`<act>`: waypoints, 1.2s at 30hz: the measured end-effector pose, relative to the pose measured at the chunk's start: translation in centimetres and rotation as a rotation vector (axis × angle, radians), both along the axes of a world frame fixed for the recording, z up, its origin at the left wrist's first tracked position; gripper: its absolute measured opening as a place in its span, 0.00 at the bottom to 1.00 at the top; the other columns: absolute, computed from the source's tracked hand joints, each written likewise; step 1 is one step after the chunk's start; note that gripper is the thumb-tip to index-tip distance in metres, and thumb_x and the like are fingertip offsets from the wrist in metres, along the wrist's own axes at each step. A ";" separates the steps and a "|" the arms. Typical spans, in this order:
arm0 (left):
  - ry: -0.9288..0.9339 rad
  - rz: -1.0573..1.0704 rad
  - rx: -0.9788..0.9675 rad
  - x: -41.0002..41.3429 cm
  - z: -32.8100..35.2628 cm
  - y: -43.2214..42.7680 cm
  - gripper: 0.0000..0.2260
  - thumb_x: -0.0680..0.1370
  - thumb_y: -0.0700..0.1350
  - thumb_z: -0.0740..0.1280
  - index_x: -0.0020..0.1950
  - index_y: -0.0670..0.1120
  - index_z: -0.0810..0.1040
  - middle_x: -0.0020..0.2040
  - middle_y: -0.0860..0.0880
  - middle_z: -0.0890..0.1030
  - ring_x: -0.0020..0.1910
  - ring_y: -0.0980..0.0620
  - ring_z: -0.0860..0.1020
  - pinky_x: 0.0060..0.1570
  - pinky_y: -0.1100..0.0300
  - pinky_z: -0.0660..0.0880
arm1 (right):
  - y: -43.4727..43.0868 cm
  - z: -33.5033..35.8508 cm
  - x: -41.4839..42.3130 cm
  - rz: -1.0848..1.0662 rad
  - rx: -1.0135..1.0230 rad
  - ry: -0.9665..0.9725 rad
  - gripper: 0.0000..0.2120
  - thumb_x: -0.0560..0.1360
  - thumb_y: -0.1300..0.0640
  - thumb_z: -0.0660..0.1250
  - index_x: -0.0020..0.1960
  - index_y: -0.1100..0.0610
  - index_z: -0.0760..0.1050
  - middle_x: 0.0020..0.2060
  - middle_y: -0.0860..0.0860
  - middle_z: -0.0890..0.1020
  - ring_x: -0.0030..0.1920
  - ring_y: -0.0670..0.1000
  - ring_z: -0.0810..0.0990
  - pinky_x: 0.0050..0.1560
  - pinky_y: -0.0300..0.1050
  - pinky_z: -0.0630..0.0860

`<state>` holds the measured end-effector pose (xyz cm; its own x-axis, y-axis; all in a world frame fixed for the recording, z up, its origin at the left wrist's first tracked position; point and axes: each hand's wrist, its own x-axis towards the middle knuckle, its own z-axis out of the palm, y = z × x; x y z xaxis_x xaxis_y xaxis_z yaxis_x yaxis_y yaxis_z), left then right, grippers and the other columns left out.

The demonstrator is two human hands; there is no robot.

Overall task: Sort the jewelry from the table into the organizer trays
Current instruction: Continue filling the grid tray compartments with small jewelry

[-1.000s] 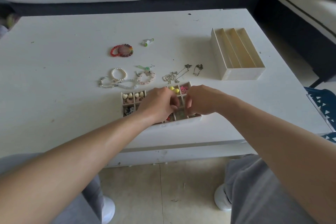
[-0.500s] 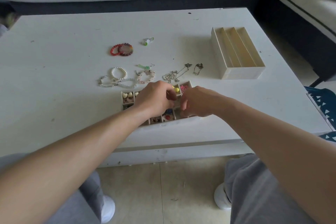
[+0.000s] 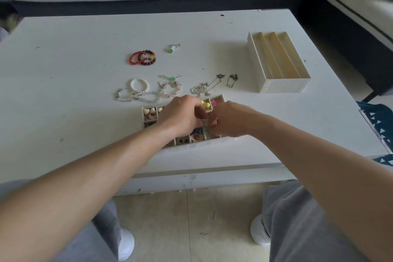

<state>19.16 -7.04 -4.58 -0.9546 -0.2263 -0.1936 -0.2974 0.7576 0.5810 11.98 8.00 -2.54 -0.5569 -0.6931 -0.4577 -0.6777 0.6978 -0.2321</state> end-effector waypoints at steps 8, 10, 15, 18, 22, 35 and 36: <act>0.008 -0.060 -0.039 0.2 -0.3 0.3 0.09 0.73 0.42 0.76 0.43 0.57 0.82 0.45 0.59 0.82 0.47 0.55 0.82 0.50 0.50 0.81 | 0.4 0.3 -0.2 0.044 0.030 -0.109 0.11 0.77 0.56 0.65 0.55 0.50 0.84 0.51 0.50 0.85 0.49 0.53 0.82 0.54 0.52 0.81; 0.020 -0.069 -0.058 0.2 -0.4 0.4 0.09 0.74 0.42 0.75 0.43 0.57 0.82 0.43 0.60 0.82 0.46 0.56 0.82 0.49 0.50 0.81 | 0.4 0.5 -0.3 0.038 0.034 -0.114 0.11 0.77 0.56 0.65 0.55 0.51 0.84 0.51 0.50 0.84 0.50 0.53 0.81 0.54 0.51 0.80; 0.051 -0.079 -0.073 0.4 -0.4 0.6 0.08 0.73 0.45 0.77 0.42 0.55 0.80 0.38 0.60 0.82 0.41 0.59 0.81 0.44 0.51 0.81 | 0.5 0.6 -0.7 0.020 -0.009 -0.046 0.12 0.77 0.55 0.63 0.53 0.52 0.85 0.52 0.52 0.84 0.52 0.54 0.80 0.56 0.53 0.79; 0.077 -0.123 -0.082 0.6 0.0 0.9 0.10 0.73 0.43 0.76 0.44 0.56 0.77 0.38 0.58 0.82 0.38 0.59 0.81 0.42 0.52 0.80 | 0.7 0.9 -0.7 0.034 -0.011 -0.103 0.12 0.78 0.55 0.65 0.56 0.46 0.84 0.55 0.49 0.83 0.55 0.52 0.79 0.60 0.50 0.77; 0.113 -0.208 -0.114 0.9 0.4 1.4 0.09 0.74 0.45 0.74 0.52 0.53 0.79 0.41 0.55 0.84 0.42 0.54 0.82 0.41 0.57 0.78 | 0.9 1.3 -0.6 0.045 0.002 -0.138 0.13 0.79 0.55 0.64 0.58 0.48 0.84 0.55 0.48 0.82 0.55 0.51 0.77 0.56 0.44 0.74; 0.083 -0.142 -0.017 0.1 0.5 -0.6 0.11 0.77 0.38 0.66 0.51 0.53 0.82 0.46 0.57 0.84 0.45 0.56 0.82 0.45 0.55 0.80 | 0.7 0.9 -0.6 0.033 -0.090 -0.158 0.12 0.80 0.55 0.64 0.56 0.43 0.84 0.51 0.42 0.79 0.52 0.46 0.74 0.52 0.40 0.69; 0.074 -0.136 -0.030 0.1 0.4 -0.7 0.12 0.77 0.38 0.65 0.51 0.53 0.83 0.47 0.56 0.84 0.47 0.55 0.82 0.48 0.55 0.80 | 0.7 0.8 -0.5 0.041 -0.063 -0.169 0.13 0.80 0.55 0.64 0.57 0.44 0.84 0.51 0.42 0.79 0.52 0.46 0.75 0.52 0.39 0.68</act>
